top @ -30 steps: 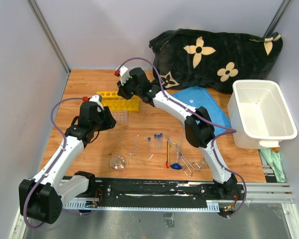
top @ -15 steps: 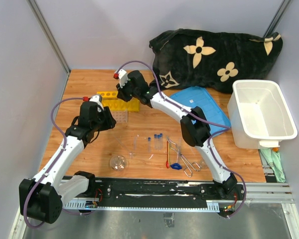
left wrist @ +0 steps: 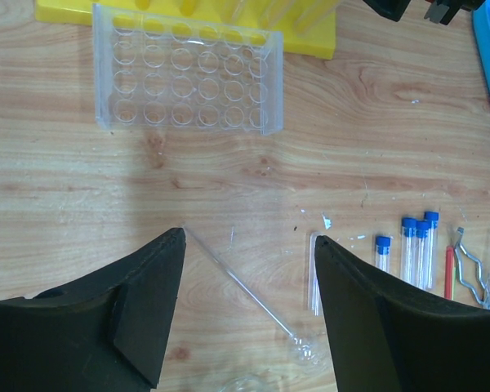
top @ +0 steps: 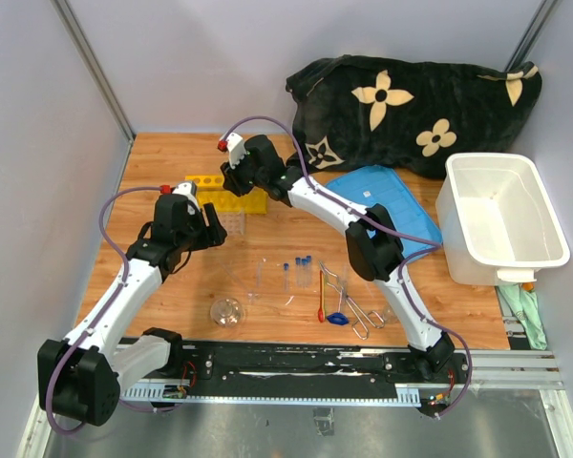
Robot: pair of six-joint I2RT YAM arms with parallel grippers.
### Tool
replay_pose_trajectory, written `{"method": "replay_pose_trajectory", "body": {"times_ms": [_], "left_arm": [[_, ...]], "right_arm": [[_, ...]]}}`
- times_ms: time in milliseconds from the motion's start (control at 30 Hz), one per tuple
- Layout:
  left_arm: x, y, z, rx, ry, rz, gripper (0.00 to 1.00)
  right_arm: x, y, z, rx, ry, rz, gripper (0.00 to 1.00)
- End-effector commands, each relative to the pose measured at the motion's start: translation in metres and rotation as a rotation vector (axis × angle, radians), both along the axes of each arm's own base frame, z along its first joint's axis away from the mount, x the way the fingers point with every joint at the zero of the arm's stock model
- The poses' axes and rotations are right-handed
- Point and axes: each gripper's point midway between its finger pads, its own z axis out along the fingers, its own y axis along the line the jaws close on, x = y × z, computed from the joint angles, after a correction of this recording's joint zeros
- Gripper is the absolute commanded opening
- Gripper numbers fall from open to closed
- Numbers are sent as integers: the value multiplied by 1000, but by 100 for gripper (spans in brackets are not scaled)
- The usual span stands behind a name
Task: Organize the chemistry lab equipment
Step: Insert the test tube into the slot of the test tube rack, then pick up the test tube at the center of the board.
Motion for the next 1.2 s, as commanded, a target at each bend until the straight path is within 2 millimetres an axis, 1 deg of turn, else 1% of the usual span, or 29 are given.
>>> {"method": "replay_pose_trajectory", "body": {"times_ms": [0, 133, 233, 267, 300, 333, 367, 400, 433, 533, 633, 667, 767, 867, 900, 933, 1033, 1100, 1167], "left_arm": [[2, 0, 5, -8, -27, -7, 69], [-1, -2, 11, -14, -37, -27, 65], [-5, -9, 14, -40, -30, -60, 63], [-7, -12, 15, -55, -27, -72, 62], [-9, -15, 15, -72, -24, -84, 61], [-11, -18, 16, -88, -25, -95, 60], [-14, -21, 15, -99, -21, -103, 59], [-16, -24, 14, -107, -17, -113, 59], [-19, -27, 13, -115, -13, -121, 58], [-27, -41, 5, -107, 15, -151, 57], [-32, -57, -8, -61, 59, -177, 57], [-33, -61, -12, -53, 75, -179, 56], [-30, -68, -17, -48, 97, -176, 55], [-28, -73, -20, -38, 111, -183, 52], [-30, -76, -23, -28, 122, -193, 51], [-32, -81, -27, -13, 137, -206, 51], [-44, -101, -40, 42, 169, -254, 50], [-50, -112, -46, 62, 180, -269, 50], [-52, -114, -47, 69, 182, -257, 50]], "right_arm": [[-3, 3, 25, 25, -48, -4, 32], [-8, -10, 44, 26, -59, -37, 32], [-11, -34, 67, 13, -79, -112, 31], [-14, -44, 74, 5, -86, -137, 31], [-18, -56, 92, 9, -103, -163, 31], [-22, -70, 99, -5, -110, -197, 30], [-28, -82, 97, -27, -103, -218, 30], [-35, -96, 111, -26, -117, -241, 30], [-41, -110, 117, -37, -120, -268, 30], [-65, -147, 126, -73, -113, -327, 30], [-89, -184, 126, -99, -104, -381, 29], [-98, -198, 133, -93, -111, -405, 29], [-121, -233, 131, -119, -101, -465, 29], [-142, -262, 125, -135, -70, -513, 28], [-149, -268, 124, -132, -60, -524, 28], [-155, -274, 117, -137, -45, -527, 28], [-169, -286, 107, -143, -15, -533, 28], [-177, -289, 99, -148, 8, -528, 28], [-185, -285, 89, -137, 49, -496, 28]]}}
